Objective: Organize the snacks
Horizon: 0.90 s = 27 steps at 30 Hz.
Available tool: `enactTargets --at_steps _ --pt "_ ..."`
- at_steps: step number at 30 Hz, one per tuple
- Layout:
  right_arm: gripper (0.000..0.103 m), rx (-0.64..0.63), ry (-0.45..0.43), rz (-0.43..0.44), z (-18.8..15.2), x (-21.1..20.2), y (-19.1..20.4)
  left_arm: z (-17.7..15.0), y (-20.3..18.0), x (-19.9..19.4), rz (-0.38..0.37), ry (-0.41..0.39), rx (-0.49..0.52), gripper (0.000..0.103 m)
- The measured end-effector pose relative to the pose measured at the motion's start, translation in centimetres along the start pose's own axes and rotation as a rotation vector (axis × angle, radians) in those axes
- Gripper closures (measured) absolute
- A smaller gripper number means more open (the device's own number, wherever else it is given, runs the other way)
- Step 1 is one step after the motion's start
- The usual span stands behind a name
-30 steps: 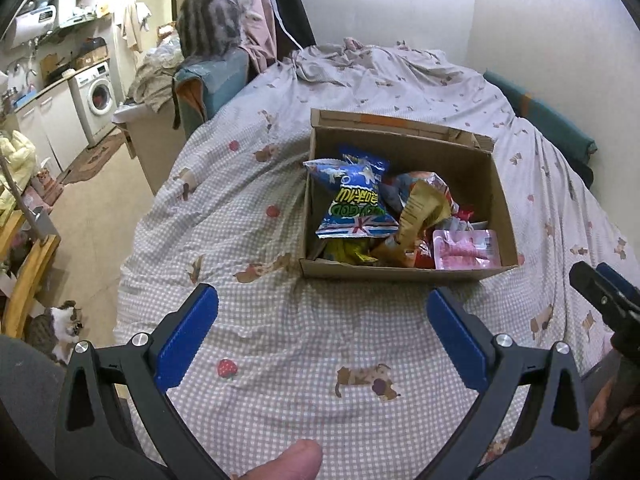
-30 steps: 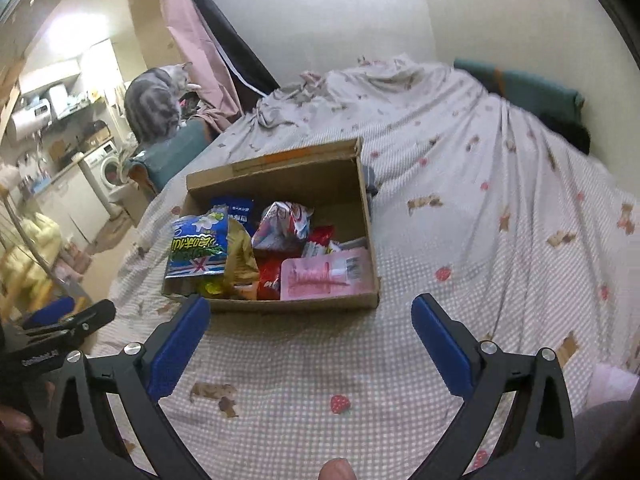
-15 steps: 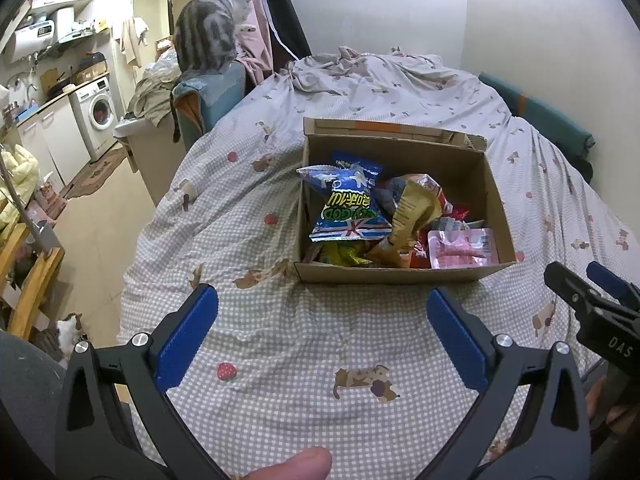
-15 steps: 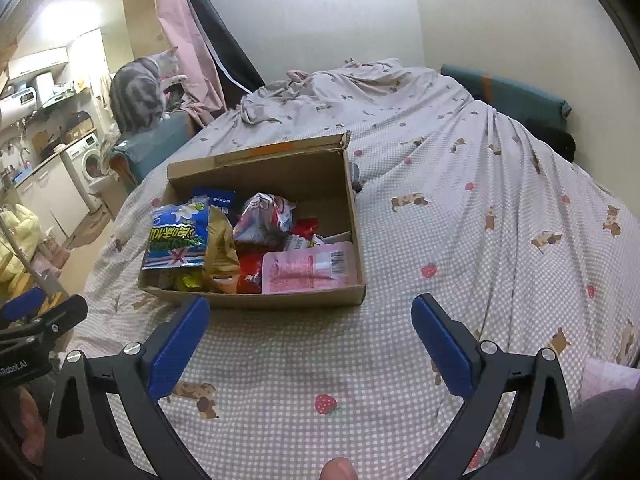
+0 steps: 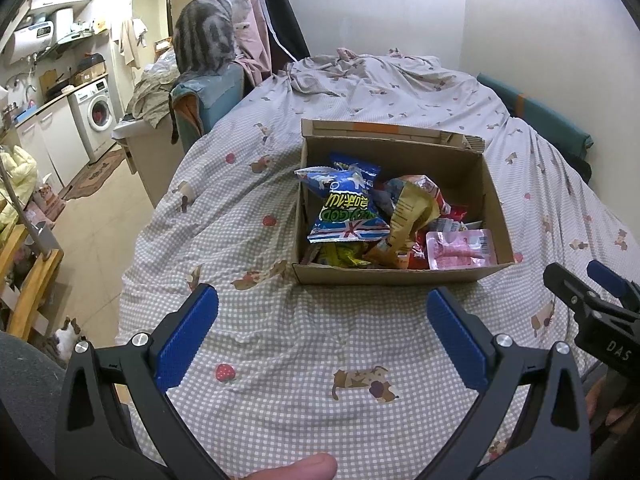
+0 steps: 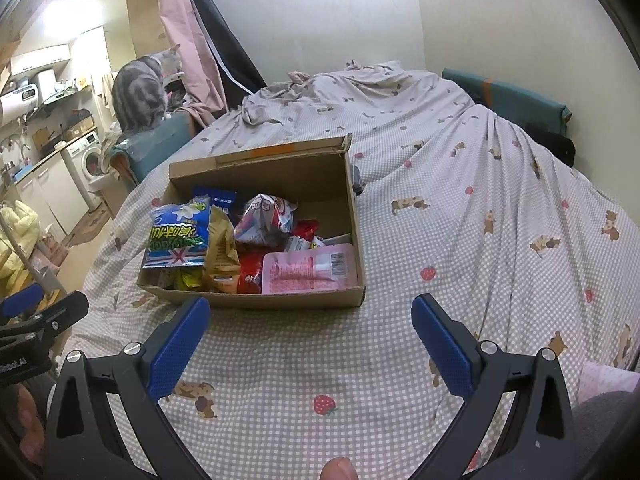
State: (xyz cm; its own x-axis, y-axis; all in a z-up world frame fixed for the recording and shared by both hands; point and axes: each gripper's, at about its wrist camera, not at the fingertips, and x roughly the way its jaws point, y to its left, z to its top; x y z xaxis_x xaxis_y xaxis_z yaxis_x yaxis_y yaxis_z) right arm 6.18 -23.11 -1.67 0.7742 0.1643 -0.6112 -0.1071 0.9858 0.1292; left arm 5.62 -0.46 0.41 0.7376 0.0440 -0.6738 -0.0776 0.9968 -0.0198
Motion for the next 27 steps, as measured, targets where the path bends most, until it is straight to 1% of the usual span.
enactTargets --at_steps 27 --pt "0.000 -0.020 0.003 -0.007 -0.21 -0.22 0.43 0.00 0.19 -0.03 0.004 -0.002 -0.001 0.000"
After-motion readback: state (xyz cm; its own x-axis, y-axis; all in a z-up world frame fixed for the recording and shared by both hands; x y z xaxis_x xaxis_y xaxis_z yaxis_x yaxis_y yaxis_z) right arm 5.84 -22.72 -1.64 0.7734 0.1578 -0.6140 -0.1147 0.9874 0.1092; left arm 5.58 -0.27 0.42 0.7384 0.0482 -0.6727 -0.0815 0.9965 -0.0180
